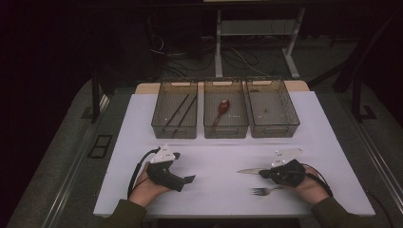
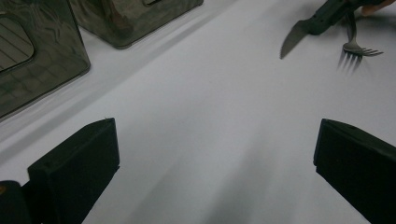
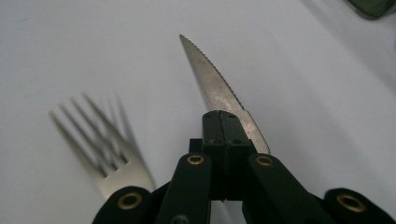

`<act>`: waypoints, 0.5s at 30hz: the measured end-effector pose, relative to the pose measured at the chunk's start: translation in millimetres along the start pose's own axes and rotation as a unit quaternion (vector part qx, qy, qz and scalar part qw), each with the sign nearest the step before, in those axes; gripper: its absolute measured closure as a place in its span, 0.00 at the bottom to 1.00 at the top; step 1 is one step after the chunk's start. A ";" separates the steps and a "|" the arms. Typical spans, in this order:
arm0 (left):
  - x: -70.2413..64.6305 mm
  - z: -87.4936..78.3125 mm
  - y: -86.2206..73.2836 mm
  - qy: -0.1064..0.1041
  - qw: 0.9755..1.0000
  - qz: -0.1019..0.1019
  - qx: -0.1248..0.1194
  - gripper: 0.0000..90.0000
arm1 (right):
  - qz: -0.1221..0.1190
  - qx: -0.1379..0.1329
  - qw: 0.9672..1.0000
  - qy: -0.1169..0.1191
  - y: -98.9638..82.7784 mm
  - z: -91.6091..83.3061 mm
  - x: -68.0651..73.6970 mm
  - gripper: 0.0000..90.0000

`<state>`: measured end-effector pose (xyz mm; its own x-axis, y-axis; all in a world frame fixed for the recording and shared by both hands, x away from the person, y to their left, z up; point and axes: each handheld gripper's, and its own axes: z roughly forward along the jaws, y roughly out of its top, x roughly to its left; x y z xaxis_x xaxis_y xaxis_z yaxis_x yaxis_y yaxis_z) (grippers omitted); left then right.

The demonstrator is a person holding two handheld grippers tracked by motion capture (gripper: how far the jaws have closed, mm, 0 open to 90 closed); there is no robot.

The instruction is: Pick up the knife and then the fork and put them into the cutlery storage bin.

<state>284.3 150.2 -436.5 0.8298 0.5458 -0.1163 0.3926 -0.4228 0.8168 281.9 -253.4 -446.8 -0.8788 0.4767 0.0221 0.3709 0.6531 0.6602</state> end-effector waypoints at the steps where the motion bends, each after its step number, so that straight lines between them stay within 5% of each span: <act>1: 0.0 0.0 0.0 0.000 1.000 0.000 0.000 0.00 | 0.000 -0.001 1.000 -0.001 0.9 0.8 -1.7 0.99; 15: 0.3 -0.1 -0.2 0.000 1.000 0.001 0.000 0.00 | 0.019 -0.008 0.999 -0.040 14.4 14.1 -36.9 0.99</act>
<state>284.4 150.5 -436.7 0.8305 0.5448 -0.1159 0.3920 -0.4238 0.8165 324.0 -253.2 -448.7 -0.8371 0.5469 -0.0121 0.3983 0.6245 0.6718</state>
